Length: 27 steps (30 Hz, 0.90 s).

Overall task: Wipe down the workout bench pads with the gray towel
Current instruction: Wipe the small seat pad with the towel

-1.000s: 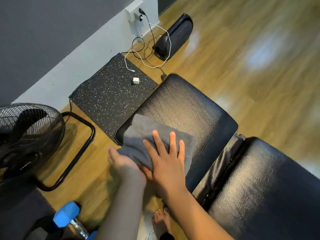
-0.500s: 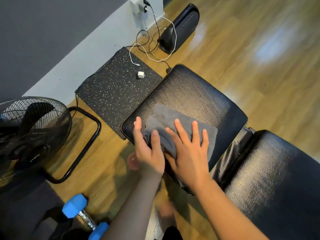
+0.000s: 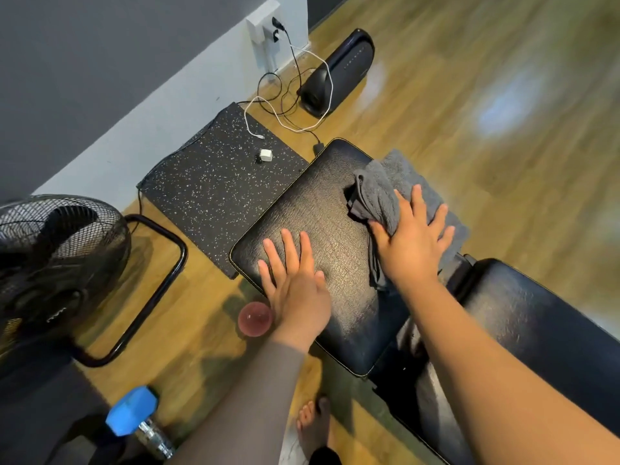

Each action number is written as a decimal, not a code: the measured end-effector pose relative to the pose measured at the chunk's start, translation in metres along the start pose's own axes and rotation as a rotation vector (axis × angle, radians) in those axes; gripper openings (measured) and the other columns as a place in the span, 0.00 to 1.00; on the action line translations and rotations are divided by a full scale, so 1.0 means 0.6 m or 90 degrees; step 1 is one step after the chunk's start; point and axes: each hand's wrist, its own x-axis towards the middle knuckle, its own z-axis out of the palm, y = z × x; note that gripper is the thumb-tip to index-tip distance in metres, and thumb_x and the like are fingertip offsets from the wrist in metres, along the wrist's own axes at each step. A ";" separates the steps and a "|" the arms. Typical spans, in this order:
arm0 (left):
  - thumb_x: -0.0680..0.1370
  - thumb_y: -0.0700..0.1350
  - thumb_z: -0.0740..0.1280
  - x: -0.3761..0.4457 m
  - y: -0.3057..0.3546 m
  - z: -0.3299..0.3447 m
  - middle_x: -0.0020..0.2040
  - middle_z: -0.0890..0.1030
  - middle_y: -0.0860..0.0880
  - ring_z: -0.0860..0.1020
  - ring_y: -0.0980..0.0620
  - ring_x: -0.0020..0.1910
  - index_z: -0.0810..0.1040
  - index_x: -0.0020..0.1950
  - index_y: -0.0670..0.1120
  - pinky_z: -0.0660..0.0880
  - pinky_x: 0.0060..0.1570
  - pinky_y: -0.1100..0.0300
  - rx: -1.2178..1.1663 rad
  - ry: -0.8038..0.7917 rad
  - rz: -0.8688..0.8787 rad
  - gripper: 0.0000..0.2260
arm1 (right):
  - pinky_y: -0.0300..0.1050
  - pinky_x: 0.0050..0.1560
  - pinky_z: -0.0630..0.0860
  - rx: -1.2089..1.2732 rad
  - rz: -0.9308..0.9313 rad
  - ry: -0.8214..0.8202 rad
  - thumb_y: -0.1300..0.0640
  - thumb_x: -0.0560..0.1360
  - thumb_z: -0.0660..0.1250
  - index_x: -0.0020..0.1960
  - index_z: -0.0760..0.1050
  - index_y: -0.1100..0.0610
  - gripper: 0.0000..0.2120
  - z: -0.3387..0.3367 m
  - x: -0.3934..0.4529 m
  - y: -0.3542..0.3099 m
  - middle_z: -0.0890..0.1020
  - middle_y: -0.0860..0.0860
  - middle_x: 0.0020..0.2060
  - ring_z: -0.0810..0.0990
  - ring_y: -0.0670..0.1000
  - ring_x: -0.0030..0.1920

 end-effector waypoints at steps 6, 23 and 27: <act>0.82 0.48 0.56 0.006 0.001 0.008 0.80 0.33 0.52 0.32 0.45 0.79 0.40 0.81 0.56 0.35 0.77 0.44 0.019 0.036 -0.005 0.33 | 0.75 0.72 0.50 0.038 -0.044 0.020 0.42 0.75 0.69 0.75 0.65 0.47 0.31 0.035 -0.146 0.008 0.55 0.46 0.80 0.49 0.69 0.78; 0.80 0.39 0.56 -0.053 0.075 0.001 0.60 0.82 0.51 0.79 0.56 0.63 0.80 0.63 0.48 0.73 0.68 0.56 -0.551 0.127 0.065 0.17 | 0.36 0.67 0.66 0.644 0.044 -0.067 0.48 0.76 0.67 0.66 0.72 0.44 0.19 -0.033 -0.310 0.053 0.76 0.29 0.61 0.72 0.38 0.67; 0.83 0.38 0.58 -0.074 0.136 0.033 0.73 0.69 0.58 0.63 0.60 0.75 0.74 0.70 0.52 0.56 0.77 0.60 -0.468 0.010 0.115 0.18 | 0.34 0.52 0.73 0.648 0.120 0.096 0.50 0.75 0.67 0.62 0.75 0.52 0.16 -0.136 -0.264 0.109 0.83 0.41 0.52 0.80 0.39 0.54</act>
